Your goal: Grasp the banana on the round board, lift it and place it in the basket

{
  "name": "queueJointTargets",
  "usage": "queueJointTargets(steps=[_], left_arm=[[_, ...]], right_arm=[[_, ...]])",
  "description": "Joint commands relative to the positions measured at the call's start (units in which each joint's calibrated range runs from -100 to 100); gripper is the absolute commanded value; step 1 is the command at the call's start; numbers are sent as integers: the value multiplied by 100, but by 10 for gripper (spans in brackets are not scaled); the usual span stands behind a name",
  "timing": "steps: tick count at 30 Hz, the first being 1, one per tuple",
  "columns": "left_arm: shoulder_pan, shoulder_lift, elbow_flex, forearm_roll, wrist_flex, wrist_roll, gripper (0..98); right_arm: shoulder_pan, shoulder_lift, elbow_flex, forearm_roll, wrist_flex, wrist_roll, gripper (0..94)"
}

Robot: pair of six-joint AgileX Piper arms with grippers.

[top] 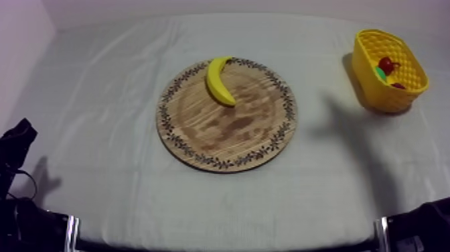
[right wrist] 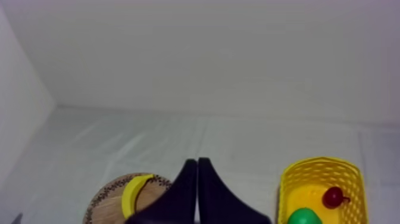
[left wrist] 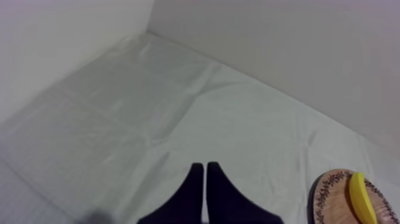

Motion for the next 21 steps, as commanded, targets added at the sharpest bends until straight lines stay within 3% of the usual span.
queueJointTargets(steps=[1,7,18,21], left_arm=[[-2,4,0,2,0,-1,1],[-2,4,0,2,0,-1,1],[-2,4,0,2,0,-1,1],[-2,4,0,2,0,-1,1]], right_arm=[[-55,945,-727,-44,239,-12,4],[-503,1812,-845,71,243,-128,4],[-1664,2798,-641,643,-339,-799,2],[-1935,2992,-586,929,-455,-1071,3]])
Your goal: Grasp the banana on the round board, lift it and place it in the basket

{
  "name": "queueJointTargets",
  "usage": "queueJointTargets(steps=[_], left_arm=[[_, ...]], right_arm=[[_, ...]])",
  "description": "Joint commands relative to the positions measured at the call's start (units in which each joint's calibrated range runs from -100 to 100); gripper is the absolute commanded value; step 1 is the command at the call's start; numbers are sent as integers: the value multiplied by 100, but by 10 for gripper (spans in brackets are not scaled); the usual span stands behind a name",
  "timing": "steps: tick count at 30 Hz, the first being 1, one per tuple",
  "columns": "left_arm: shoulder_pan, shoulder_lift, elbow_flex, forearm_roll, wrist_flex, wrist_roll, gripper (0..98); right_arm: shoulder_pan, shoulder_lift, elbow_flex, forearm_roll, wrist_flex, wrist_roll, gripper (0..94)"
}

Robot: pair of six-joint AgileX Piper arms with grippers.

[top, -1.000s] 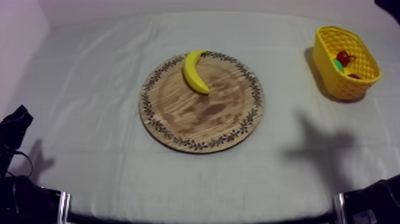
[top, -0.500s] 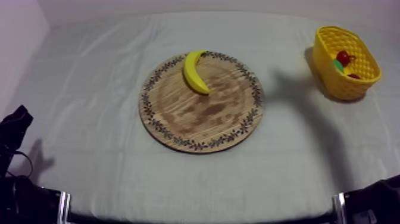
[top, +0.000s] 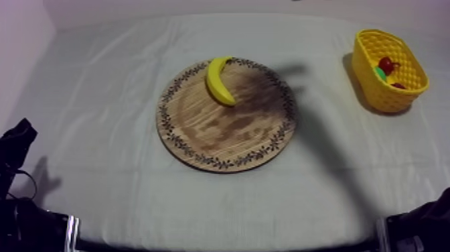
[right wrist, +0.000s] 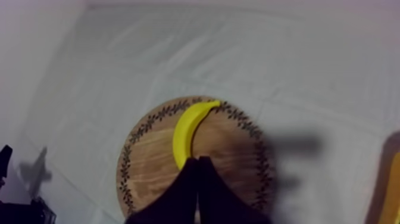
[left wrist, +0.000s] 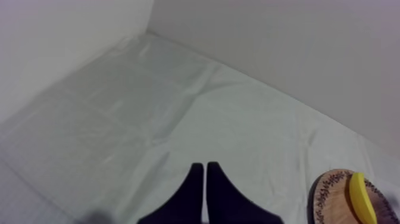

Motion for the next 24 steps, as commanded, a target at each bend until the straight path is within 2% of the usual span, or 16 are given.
queueJointTargets(steps=[1,10,15,20,24], left_arm=[[-2,4,0,2,0,-1,1],[-2,4,0,2,0,-1,1],[-2,4,0,2,0,-1,1],[-2,4,0,2,0,-1,1],[-2,4,0,2,0,-1,1]], right_arm=[[-310,119,48,277,-44,-291,3],[-912,648,-186,1096,-76,-1189,10],[-1068,1107,-943,1688,472,-1918,11],[-1089,1672,-1806,1983,1126,-2317,15],[-1105,2038,-2218,2146,1343,-2501,19]])
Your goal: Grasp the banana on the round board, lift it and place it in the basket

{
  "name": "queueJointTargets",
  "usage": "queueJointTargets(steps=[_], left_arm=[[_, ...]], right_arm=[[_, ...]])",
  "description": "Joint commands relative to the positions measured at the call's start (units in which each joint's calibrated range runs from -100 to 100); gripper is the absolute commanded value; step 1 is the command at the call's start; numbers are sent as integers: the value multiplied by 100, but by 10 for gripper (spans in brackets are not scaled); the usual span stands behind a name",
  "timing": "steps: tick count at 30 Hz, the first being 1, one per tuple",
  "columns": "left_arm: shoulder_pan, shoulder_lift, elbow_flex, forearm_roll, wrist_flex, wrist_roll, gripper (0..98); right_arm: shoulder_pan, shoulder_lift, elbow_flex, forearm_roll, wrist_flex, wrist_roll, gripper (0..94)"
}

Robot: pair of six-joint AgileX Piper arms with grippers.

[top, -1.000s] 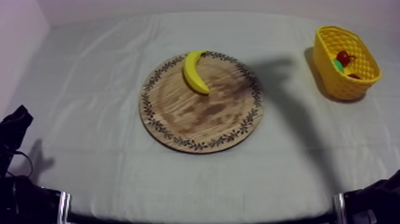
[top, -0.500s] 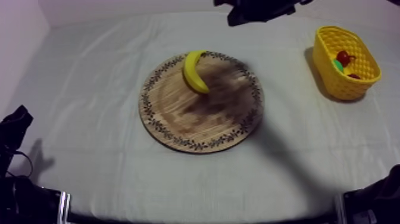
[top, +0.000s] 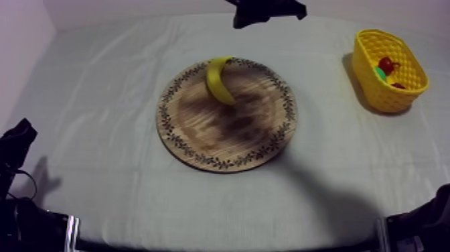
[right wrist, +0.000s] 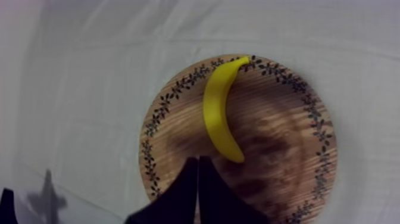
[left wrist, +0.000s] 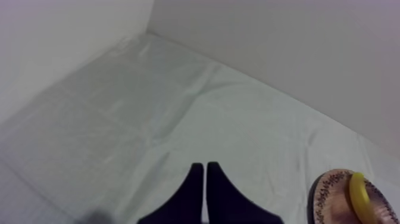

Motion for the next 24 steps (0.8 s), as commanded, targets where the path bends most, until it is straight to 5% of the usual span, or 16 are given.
queueJointTargets(steps=[1,9,12,18,24], left_arm=[[-2,4,0,2,0,-1,1],[-2,4,0,2,0,-1,1],[-2,4,0,2,0,-1,1],[-2,4,0,2,0,-1,1],[-2,4,0,2,0,-1,1]], right_arm=[[-12,197,-284,67,64,-157,19],[-35,511,-566,70,162,-170,60],[-17,552,-560,10,170,-110,221],[-15,597,-333,-183,109,11,686],[-30,805,-343,-286,82,153,838]])
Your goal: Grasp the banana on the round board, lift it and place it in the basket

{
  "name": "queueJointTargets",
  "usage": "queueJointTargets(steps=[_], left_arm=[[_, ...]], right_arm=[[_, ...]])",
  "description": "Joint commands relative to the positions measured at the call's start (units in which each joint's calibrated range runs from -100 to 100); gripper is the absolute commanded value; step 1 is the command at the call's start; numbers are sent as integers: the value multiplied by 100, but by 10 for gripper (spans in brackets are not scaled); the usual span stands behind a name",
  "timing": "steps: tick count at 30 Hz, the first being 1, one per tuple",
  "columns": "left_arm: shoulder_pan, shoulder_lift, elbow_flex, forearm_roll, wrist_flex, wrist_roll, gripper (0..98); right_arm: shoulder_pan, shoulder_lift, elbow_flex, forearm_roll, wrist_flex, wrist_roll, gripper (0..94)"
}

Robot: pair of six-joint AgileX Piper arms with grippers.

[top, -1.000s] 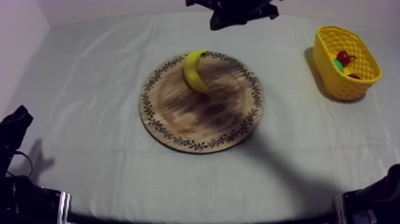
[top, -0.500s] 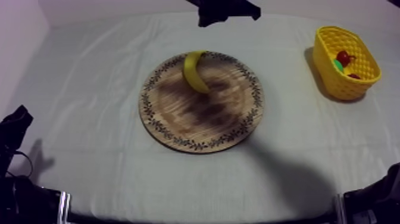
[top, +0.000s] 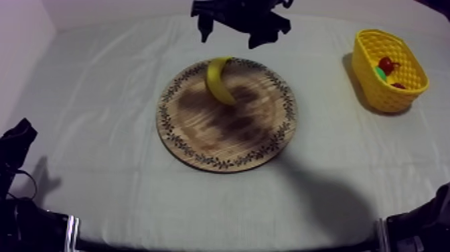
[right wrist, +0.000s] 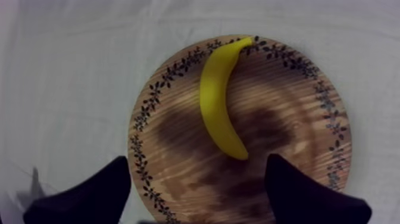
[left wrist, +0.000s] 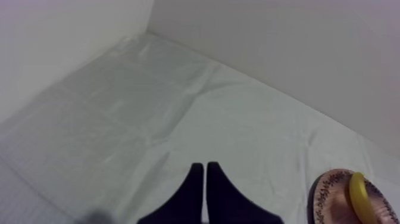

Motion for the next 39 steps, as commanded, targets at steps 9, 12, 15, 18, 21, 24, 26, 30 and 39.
queueJointTargets(steps=[9,12,15,18,21,24,26,30,39], left_arm=[[-2,4,0,2,0,-1,1],[-2,4,0,2,0,-1,1],[-2,4,0,2,0,-1,1],[-2,4,0,2,0,-1,1],[-2,4,0,2,0,-1,1],[-2,4,0,2,0,-1,1],[-2,4,0,2,0,-1,1],[-2,4,0,2,0,-1,1],[-2,4,0,2,0,-1,1]], right_arm=[[52,770,-448,-212,-68,318,872],[105,1063,-602,-260,-110,395,875],[131,1350,-769,-283,-122,437,876],[137,1613,-953,-287,-95,455,879],[125,1828,-1100,-287,-81,463,878],[109,2010,-1236,-286,-59,467,876],[103,2130,-1329,-288,-29,477,869],[97,2350,-1494,-307,39,517,855],[90,2708,-1738,-318,110,559,829]])
